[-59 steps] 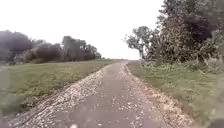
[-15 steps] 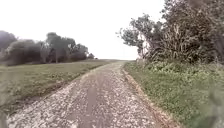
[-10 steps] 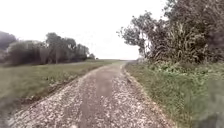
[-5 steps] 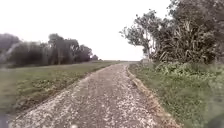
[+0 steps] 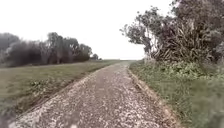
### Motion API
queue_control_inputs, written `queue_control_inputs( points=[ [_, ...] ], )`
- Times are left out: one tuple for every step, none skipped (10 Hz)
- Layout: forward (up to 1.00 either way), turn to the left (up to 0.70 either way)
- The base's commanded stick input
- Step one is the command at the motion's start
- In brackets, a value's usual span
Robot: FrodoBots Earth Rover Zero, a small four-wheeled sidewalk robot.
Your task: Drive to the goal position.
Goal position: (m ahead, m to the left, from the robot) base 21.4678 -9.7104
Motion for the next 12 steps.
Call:
queue_control_inputs(
  points=[
    [0.70,-0.31],
    [0.70,-0.19],
    [0.70,-0.08],
    [0.70,0.00],
    [0.70,0.00],
    [0.70,0.00],
    [0.70,0.00],
    [0.70,0.00],
    [0.70,0.00],
    [0.70,0.00],
    [0.70,0.00],
    [0.70,0.00]
  ],
)
